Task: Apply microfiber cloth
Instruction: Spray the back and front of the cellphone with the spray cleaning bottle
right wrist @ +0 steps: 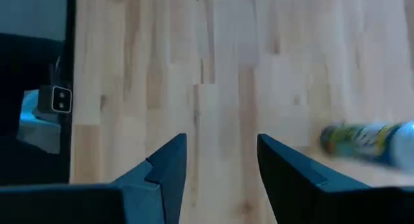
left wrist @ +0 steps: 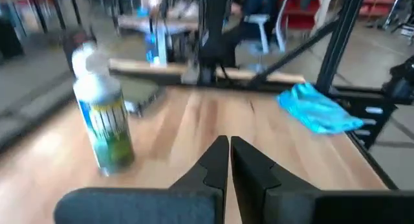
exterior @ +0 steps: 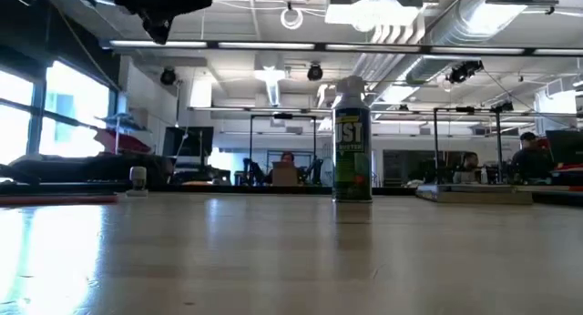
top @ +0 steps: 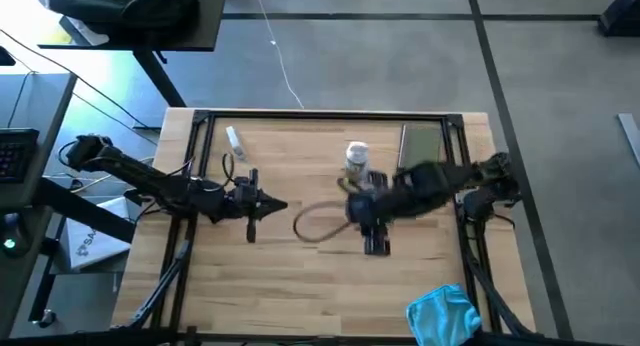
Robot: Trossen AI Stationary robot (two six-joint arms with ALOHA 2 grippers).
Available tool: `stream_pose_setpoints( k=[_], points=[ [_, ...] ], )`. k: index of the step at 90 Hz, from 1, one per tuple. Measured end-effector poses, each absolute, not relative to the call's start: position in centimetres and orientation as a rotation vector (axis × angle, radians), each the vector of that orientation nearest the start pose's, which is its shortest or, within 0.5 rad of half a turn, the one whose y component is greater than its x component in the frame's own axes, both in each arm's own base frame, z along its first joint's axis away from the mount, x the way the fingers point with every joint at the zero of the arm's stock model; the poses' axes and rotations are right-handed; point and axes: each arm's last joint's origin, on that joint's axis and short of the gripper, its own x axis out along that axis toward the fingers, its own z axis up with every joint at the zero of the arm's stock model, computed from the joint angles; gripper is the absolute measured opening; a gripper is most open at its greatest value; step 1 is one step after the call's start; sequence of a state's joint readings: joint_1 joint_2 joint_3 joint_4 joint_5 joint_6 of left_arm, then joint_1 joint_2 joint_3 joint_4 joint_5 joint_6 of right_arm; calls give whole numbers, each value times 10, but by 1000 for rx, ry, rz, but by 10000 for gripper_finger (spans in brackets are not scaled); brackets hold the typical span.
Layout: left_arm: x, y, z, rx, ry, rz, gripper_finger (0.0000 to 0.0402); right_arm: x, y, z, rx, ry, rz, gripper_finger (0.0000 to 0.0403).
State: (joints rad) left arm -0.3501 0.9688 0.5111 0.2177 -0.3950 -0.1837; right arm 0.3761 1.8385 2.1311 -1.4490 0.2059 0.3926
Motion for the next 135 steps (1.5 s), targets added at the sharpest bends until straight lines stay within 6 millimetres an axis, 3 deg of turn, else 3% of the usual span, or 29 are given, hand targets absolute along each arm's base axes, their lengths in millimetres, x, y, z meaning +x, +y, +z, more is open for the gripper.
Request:
stream_pose_setpoints(
  k=[12, 26, 40, 56, 79, 95, 107, 116, 126, 135],
  points=[
    [192, -68, 231, -147, 422, 32, 0, 324, 151, 361, -47, 1109, -163, 155],
    [177, -70, 222, -239, 687, 114, 0, 330, 172, 308, -150, 1071, -140, 155],
    [156, -64, 211, -303, 927, 279, 0, 344, 175, 263, -174, 961, -81, 155],
    [135, -49, 201, -357, 1111, 531, 0, 360, 161, 229, -182, 803, -91, 155],
    [126, -42, 199, -398, 1168, 667, 0, 380, 129, 228, -284, 700, -109, 156],
    [125, -41, 199, -395, 1132, 717, 0, 394, 118, 235, -318, 600, -3, 156],
    [128, -39, 195, -314, 1109, 785, 0, 404, 118, 227, -401, 556, 24, 156],
    [126, -38, 179, -264, 1158, 832, 0, 414, 120, 214, -395, 523, -11, 156],
    [122, -36, 159, -228, 1216, 880, 0, 420, 132, 204, -313, 471, 9, 156],
    [126, -37, 154, -210, 1211, 892, 0, 422, 147, 202, -284, 462, 4, 156]
  ],
)
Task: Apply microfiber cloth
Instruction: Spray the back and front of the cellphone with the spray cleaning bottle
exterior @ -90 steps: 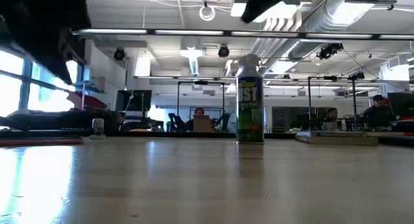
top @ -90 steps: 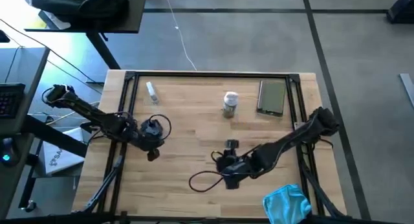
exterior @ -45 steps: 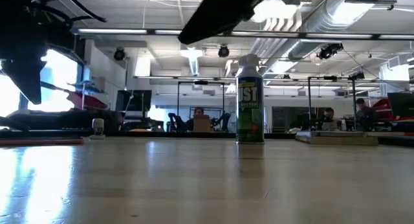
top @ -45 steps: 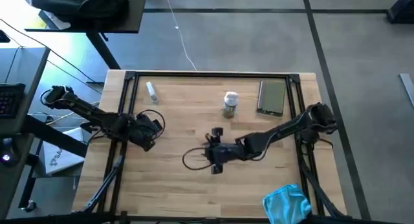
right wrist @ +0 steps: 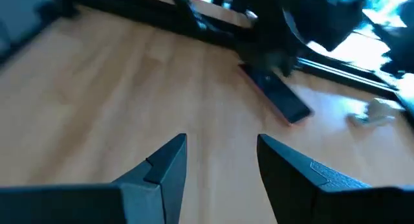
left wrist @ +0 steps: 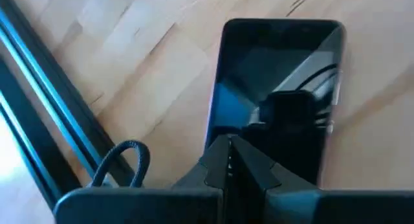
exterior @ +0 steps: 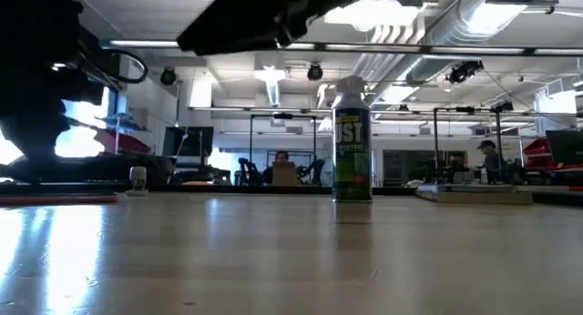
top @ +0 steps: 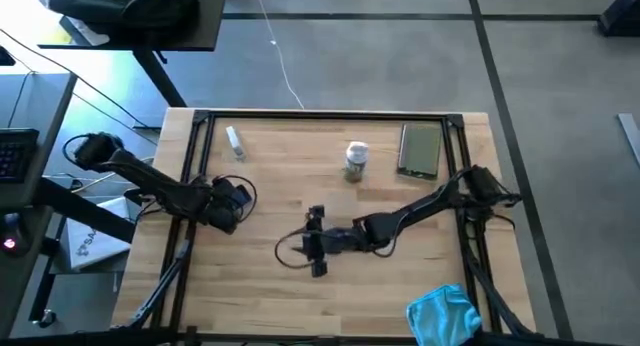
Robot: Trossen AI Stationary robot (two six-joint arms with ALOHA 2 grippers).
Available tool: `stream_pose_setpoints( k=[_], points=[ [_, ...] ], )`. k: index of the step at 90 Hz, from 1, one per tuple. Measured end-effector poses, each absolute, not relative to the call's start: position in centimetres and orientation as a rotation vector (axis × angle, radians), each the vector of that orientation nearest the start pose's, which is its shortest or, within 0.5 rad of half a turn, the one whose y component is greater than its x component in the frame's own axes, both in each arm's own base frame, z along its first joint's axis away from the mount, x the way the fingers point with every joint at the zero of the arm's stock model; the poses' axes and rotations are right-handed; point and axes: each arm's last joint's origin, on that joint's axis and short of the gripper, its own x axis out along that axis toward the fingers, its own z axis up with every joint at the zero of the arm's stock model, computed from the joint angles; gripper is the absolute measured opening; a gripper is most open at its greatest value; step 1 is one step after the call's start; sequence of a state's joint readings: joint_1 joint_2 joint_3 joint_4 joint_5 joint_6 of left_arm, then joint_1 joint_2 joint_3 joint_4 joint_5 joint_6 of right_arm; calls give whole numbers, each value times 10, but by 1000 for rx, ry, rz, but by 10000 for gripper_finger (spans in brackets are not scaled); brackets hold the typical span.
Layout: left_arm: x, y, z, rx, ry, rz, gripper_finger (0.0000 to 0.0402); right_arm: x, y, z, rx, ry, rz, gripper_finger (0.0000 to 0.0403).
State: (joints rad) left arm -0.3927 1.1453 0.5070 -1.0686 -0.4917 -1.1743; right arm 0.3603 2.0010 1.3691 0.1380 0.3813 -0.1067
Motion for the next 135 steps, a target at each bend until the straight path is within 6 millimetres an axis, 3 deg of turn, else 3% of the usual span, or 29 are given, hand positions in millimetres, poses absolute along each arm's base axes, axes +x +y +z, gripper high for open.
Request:
stream_pose_setpoints(
  k=[15, 35, 49, 63, 79, 95, 115, 135],
  points=[
    [135, -41, 140, -218, 1173, 877, 0, 427, 158, 197, -281, 452, -42, 156],
    [155, -45, 124, -168, 1108, 788, 0, 436, 157, 185, -199, 469, -59, 155],
    [176, -60, 138, -248, 1092, 631, 0, 438, 158, 189, -200, 455, -58, 155],
    [197, -81, 167, -243, 1006, 385, 0, 436, 157, 186, -250, 498, -63, 155],
    [185, -83, 178, -126, 1032, 485, 0, 440, 158, 164, -339, 544, -68, 155],
    [164, -78, 154, -186, 1132, 590, 0, 460, 164, 136, -479, 575, -93, 155],
    [154, -82, 121, -301, 1081, 470, 0, 493, 165, 117, -648, 683, -76, 155],
    [156, -90, 118, -294, 1014, 378, 0, 512, 154, 110, -778, 851, -46, 155]
  ],
)
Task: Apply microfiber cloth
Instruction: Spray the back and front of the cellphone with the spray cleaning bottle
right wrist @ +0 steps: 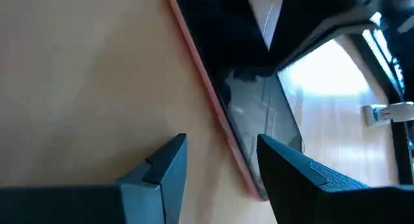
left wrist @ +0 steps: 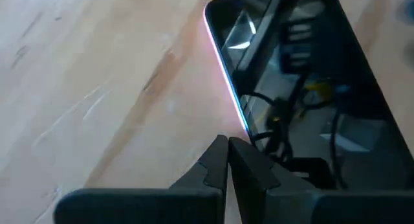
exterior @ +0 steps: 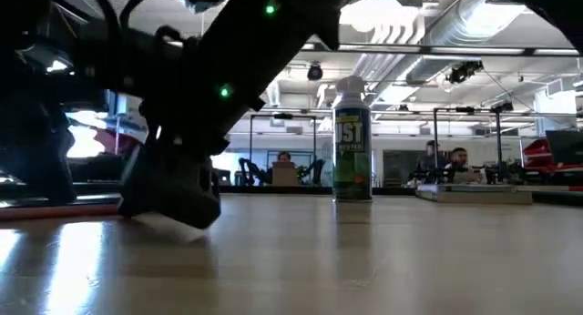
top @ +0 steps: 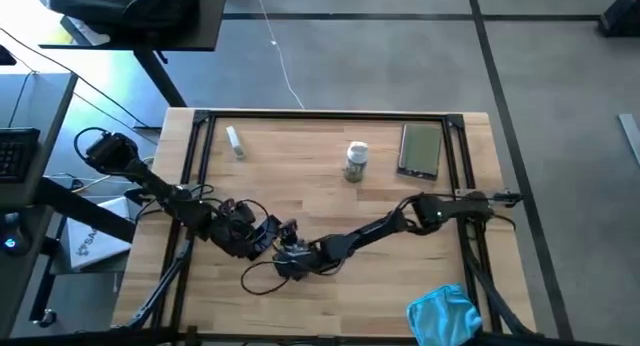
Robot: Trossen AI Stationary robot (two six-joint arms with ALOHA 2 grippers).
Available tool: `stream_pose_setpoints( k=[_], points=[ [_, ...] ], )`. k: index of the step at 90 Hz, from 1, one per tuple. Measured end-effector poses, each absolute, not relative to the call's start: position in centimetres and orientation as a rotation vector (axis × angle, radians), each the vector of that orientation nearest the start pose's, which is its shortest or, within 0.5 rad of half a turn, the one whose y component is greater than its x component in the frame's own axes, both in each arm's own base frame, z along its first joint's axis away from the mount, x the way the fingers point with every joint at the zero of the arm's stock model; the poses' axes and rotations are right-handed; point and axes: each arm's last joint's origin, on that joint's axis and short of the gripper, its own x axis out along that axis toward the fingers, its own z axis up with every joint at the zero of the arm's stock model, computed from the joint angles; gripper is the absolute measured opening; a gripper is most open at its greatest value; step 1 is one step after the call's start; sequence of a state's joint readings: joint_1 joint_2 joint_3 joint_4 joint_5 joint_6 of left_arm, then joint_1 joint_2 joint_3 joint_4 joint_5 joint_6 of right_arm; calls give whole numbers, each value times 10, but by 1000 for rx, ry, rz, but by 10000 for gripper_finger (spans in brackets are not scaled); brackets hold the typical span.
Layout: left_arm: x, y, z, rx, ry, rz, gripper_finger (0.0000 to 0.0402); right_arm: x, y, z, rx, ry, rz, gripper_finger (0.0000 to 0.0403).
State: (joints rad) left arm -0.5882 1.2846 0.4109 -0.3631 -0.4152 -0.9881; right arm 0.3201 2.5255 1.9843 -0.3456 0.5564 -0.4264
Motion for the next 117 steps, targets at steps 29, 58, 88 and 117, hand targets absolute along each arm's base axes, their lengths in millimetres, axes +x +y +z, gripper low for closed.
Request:
stream_pose_setpoints(
  k=[29, 58, 88, 117],
  points=[
    [173, -104, 123, -281, 938, 100, 0, 516, 152, 109, -941, 851, 34, 155],
    [177, -107, 122, -226, 913, 74, 0, 516, 164, 114, -996, 794, -4, 110],
    [175, -110, 129, -139, 828, 74, 0, 520, 179, 149, -929, 778, 6, 10],
    [153, -117, 176, -60, 572, -37, 0, 490, 171, 220, -662, 963, 70, 2]
  ],
)
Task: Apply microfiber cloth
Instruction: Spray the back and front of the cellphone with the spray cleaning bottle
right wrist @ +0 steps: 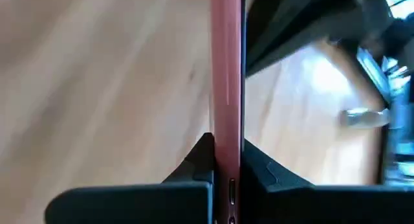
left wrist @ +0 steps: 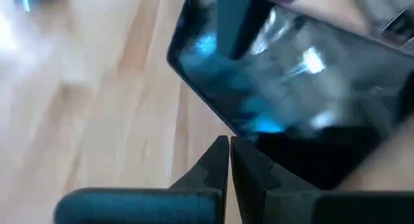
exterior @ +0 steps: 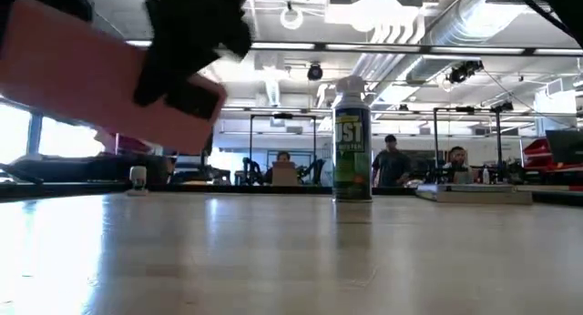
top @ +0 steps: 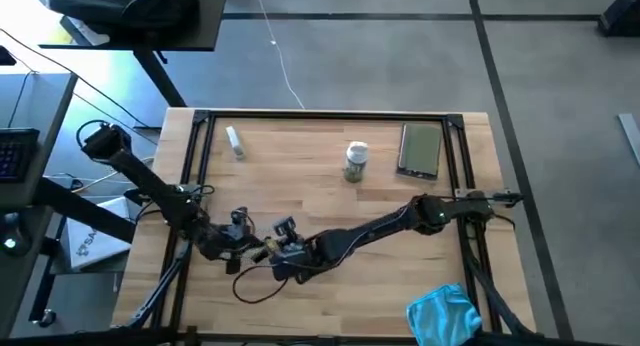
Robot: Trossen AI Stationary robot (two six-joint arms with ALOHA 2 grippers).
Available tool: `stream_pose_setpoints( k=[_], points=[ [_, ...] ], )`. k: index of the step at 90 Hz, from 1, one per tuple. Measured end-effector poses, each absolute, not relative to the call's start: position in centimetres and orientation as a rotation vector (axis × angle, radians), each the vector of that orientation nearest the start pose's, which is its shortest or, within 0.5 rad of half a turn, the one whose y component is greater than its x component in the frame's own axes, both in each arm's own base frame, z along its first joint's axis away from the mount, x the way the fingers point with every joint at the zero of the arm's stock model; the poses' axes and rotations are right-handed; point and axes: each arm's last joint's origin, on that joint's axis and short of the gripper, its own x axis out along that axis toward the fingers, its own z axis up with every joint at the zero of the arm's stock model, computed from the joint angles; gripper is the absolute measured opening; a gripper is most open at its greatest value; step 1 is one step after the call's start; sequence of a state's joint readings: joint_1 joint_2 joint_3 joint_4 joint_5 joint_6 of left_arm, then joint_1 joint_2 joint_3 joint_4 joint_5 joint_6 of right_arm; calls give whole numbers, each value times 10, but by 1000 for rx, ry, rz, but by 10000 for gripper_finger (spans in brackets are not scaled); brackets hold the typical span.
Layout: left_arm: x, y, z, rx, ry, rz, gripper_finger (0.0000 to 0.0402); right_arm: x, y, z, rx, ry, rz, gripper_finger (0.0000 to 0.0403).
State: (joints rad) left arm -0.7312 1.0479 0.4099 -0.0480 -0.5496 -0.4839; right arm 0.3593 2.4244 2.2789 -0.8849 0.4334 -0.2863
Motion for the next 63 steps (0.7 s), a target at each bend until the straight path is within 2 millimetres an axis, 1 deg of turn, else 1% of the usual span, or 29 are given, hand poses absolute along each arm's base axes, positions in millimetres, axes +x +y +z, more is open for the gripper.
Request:
stream_pose_setpoints(
  k=[15, 29, 36, 40, 52, 63],
  points=[
    [146, -118, 200, -11, 386, -31, 0, 459, 163, 261, -501, 1036, -14, 1],
    [147, -123, 217, 45, 208, -4, 6, 440, 165, 283, -453, 1041, -82, 1],
    [151, -124, 223, 53, 145, 20, 19, 432, 167, 291, -443, 1046, -88, 1],
    [153, -124, 226, 59, 116, 32, 28, 428, 168, 292, -459, 1064, -100, 0],
    [160, -125, 232, 84, 41, 50, 66, 409, 171, 300, -540, 1093, -254, 0],
    [166, -126, 235, 82, -8, 41, 108, 396, 172, 310, -536, 1085, -323, 0]
  ],
)
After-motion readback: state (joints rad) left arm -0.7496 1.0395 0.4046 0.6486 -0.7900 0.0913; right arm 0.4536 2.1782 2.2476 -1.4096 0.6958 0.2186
